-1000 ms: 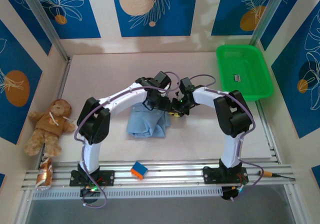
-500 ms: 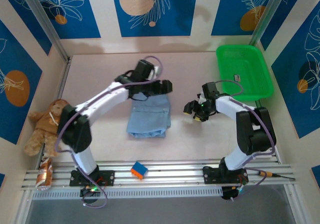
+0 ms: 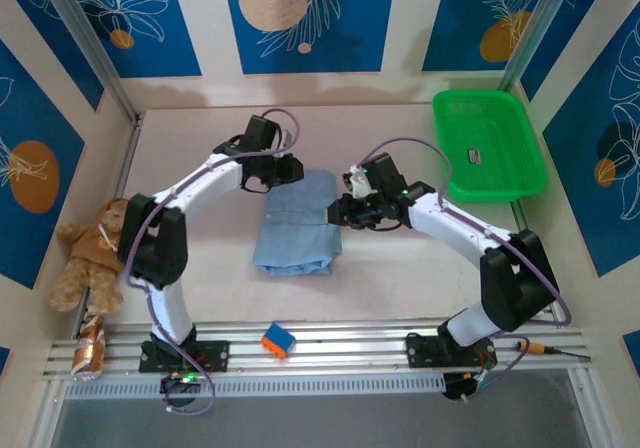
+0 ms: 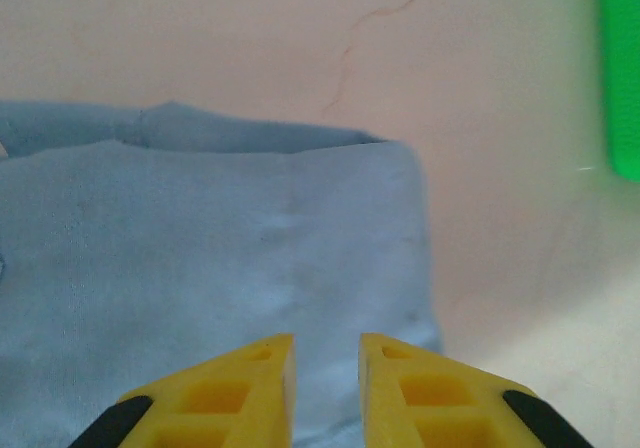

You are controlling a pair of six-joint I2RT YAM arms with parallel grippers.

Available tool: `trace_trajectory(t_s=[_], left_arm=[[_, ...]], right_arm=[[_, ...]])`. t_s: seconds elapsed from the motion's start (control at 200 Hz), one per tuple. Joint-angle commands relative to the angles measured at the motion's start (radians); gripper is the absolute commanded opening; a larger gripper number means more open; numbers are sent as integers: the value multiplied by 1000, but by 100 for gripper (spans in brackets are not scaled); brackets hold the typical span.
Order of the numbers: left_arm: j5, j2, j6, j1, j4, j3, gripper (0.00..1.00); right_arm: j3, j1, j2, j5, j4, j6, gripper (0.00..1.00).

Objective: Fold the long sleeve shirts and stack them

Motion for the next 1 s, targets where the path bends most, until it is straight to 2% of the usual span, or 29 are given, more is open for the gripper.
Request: trace_trajectory(t_s=[0.0,0.125,0.305,0.545,0.595,0.645,0.705,0.77,0.91,0.995], left_arm=[[-103,39,5,0,22,14,22],[-193,99,22,11,46,7,21],[-254,165,45,21,97,-34,21],[-224,146,1,23,245,-169,27],[-220,94,-15,23,276,-205,32],[-223,22,-25,23,293,-231,43],[-221,-71,-29,22,284,-243,58],[-204,-167,-27,23,246,-236,67],[-166,-357,-34,25,164,-284,79],[-135,-438,-34,26,98,-329,79]], right_arm=[[13,16,99,-91,8,58,22],[-1,-3,194,-87,6,46,17],[-76,-45,249,-58,33,45,15],[-93,-45,287,-46,28,30,16],[-85,-41,263,-43,17,27,19],[-72,-38,227,-33,-9,20,24],[-46,-34,176,-13,-60,7,33],[-8,-34,120,24,-137,-15,44],[96,-51,55,182,-329,-97,62],[162,-64,84,265,-400,-176,65]])
